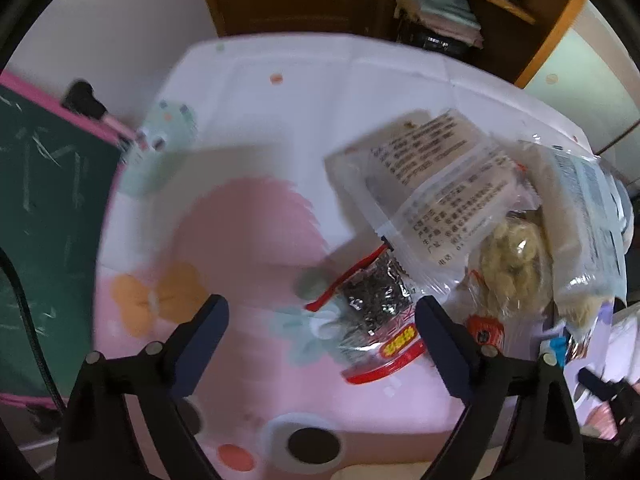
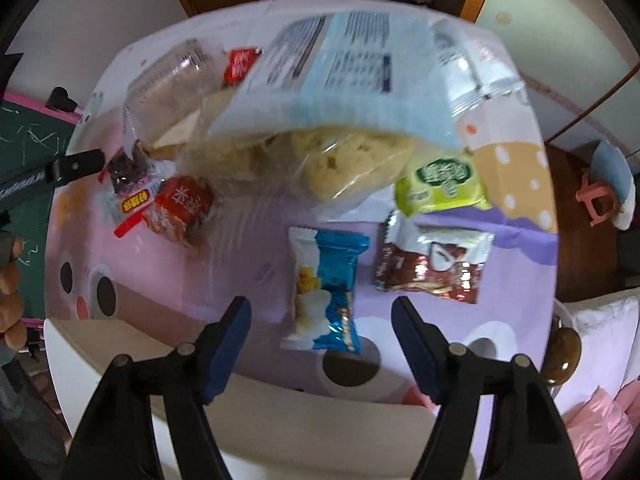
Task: Organize snacks
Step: 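Reach both grippers to the snack pile, grasping dark jerky packet and blue-white candy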
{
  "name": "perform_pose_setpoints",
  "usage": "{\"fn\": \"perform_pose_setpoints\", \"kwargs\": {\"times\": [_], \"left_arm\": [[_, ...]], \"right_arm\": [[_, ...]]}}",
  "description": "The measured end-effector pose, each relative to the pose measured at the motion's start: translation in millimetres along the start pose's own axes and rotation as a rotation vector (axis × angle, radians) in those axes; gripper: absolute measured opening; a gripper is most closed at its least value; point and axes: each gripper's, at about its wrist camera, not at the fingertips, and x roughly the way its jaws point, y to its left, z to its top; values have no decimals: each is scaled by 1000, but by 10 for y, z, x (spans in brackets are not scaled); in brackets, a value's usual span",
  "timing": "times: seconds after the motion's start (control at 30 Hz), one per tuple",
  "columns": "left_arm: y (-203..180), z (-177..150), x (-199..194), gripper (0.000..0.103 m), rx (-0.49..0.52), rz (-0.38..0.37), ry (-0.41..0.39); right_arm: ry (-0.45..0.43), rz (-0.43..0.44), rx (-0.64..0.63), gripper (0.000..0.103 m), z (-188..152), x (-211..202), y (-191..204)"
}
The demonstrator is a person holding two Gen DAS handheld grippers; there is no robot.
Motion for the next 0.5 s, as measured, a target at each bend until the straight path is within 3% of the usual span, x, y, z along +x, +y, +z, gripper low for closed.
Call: {"fn": "perform_pose_setpoints", "kwargs": {"times": [0.1,0.23,0.37,0.5], "left_arm": [[-32,26,127,94,-11,-17,25],[-85,62,220,94,-24,-19,45],[-110,143,287,91,-37,-4,56],[-120,197,458,71,-61,-8,131]], "right_arm": [[43,-14,10,63,35,131,15],[91,-63,-1,37,44,318,37],[75,-79,-20,29,10,348,40],[79,-49,-8,29,-21,341,-49]]}}
